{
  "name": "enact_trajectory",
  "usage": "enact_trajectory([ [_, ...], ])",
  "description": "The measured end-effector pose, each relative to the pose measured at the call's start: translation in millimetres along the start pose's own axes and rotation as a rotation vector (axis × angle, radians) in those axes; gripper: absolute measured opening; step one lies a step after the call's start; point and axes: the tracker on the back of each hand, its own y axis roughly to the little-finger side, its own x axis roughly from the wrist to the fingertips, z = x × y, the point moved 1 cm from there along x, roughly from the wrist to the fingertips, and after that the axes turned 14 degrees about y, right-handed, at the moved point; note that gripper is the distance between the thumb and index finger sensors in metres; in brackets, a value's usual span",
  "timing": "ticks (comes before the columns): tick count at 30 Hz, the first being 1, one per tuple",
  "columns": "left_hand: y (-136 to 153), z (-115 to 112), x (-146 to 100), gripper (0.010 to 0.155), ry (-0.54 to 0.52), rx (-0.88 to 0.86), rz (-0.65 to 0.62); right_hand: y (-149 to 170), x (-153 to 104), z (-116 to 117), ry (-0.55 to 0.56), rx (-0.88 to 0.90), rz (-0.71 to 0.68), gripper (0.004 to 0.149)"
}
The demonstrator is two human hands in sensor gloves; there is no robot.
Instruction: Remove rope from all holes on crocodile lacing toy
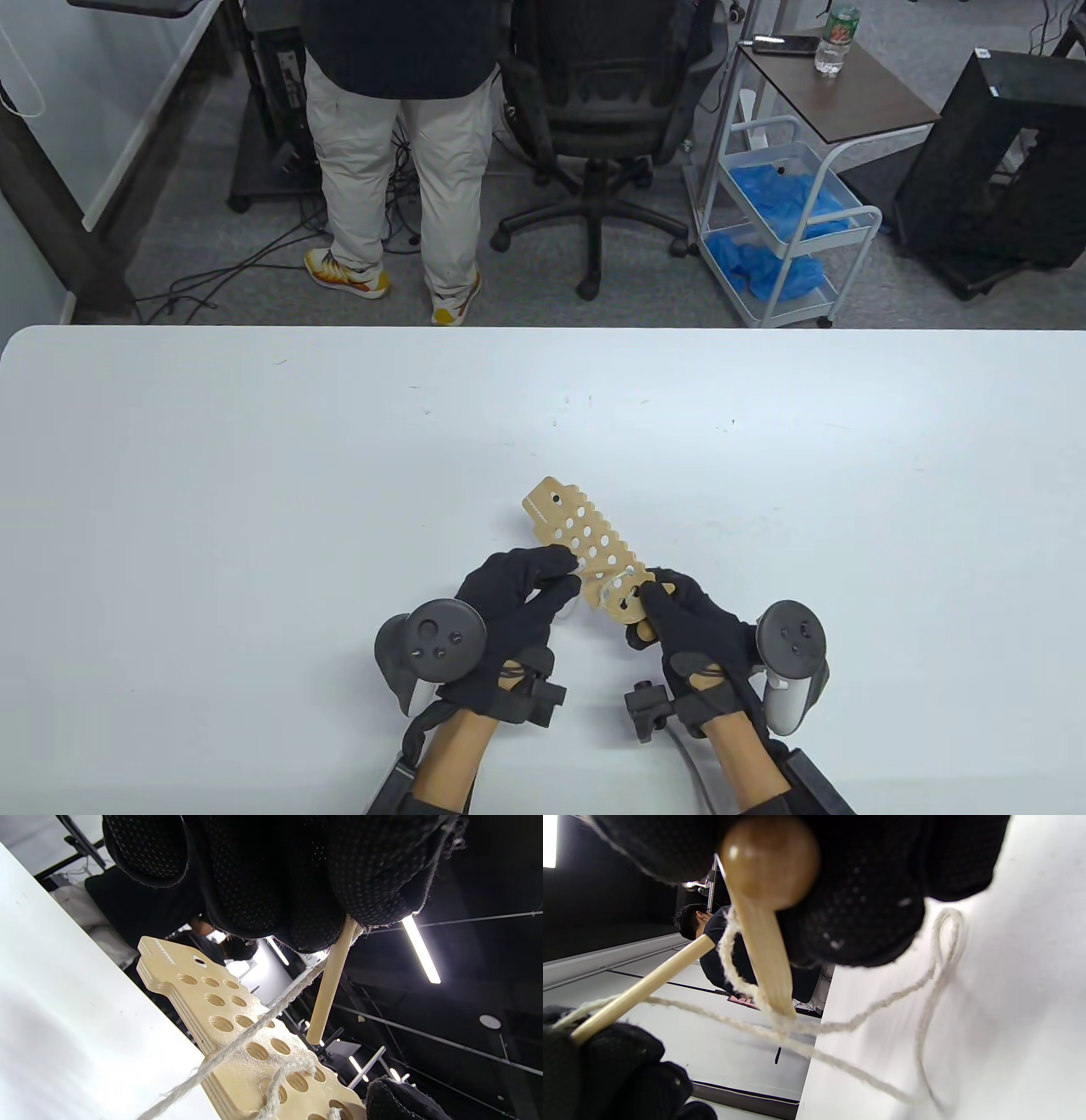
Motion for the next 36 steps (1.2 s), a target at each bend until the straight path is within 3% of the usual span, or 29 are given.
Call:
enact_trajectory([
  [15, -3.0, -4.8, 0.7, 0.039, 0.027, 0.026, -0.007, -6.8, -2.6, 4.9, -0.042, -0.025, -0.056, 0.049],
  [28, -24.8, -16.8, -1.0, 0.04, 0.066, 0.287, -0.069, -11.6, -5.8, 12.6, -0.121, 0.026, -0.09, 0.049],
  [36, -29.9, -19.0, -2.4, 0.04, 0.067, 0.329, -0.079, -12.3, -6.4, 14.2, -0.143, 0.057, -0.088, 0.049],
])
